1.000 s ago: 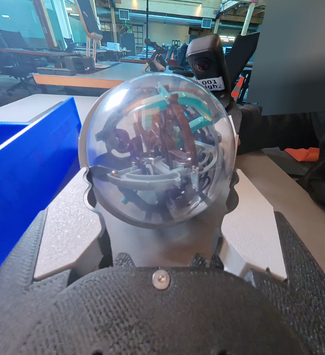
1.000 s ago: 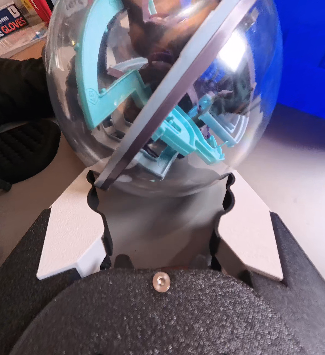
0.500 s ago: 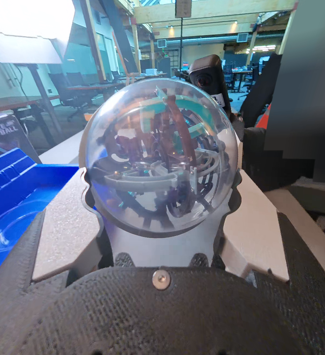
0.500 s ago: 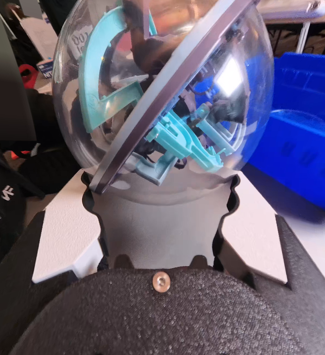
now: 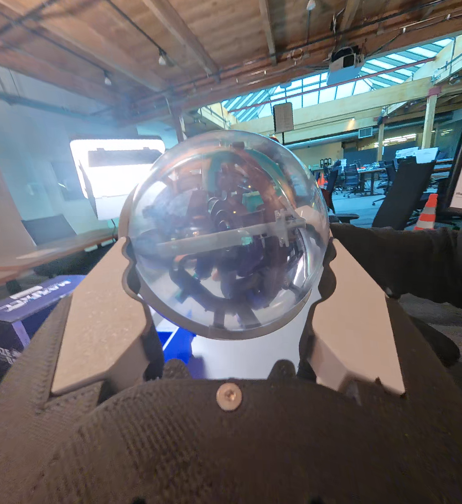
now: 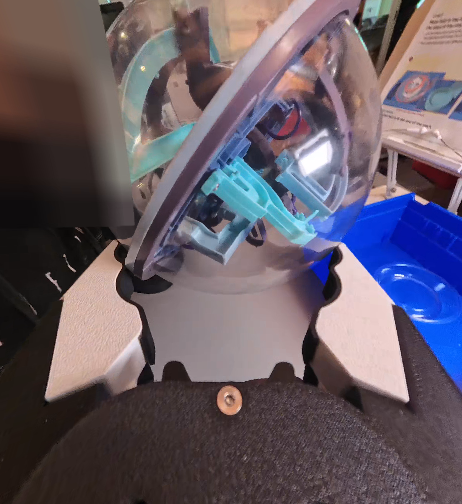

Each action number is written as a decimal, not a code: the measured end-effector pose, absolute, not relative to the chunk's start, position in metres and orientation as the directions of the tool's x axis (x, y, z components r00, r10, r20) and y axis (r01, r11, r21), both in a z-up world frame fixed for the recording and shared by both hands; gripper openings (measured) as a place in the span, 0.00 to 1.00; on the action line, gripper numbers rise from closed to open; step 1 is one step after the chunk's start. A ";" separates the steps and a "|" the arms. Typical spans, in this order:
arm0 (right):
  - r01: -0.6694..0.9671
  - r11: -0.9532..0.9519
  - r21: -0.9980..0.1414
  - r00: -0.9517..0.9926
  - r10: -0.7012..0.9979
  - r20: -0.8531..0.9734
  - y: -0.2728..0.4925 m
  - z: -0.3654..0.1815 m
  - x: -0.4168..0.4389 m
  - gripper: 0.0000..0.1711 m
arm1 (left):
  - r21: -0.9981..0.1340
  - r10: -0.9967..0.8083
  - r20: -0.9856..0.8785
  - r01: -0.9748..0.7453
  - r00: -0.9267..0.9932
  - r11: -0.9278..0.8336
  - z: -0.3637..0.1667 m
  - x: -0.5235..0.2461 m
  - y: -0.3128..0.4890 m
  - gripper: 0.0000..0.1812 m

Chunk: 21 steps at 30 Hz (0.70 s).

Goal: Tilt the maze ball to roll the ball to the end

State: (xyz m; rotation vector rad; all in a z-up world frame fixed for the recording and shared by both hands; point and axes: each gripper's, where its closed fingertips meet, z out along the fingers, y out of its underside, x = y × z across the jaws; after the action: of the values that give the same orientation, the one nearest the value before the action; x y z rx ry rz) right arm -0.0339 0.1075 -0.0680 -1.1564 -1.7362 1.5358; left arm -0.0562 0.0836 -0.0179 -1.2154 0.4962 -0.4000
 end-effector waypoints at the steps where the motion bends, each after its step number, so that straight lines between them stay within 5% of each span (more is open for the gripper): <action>1: 0.235 -0.005 -0.972 -0.496 0.859 -0.125 0.106 -0.062 -0.034 0.83 | -0.945 -0.530 -0.164 0.021 0.832 0.325 -0.014 -0.056 0.081 0.74; 21: 0.127 0.160 -0.979 -0.594 0.803 0.054 0.082 0.000 -0.057 0.83 | -0.850 -0.399 -0.286 -0.038 0.871 0.526 0.035 -0.076 0.046 0.74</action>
State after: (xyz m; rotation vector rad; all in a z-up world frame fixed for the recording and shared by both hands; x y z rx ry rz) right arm -0.0570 0.0815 0.0002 -0.8817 -1.8505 1.4732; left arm -0.0764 0.0461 0.0346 -1.0033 0.4864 -0.2262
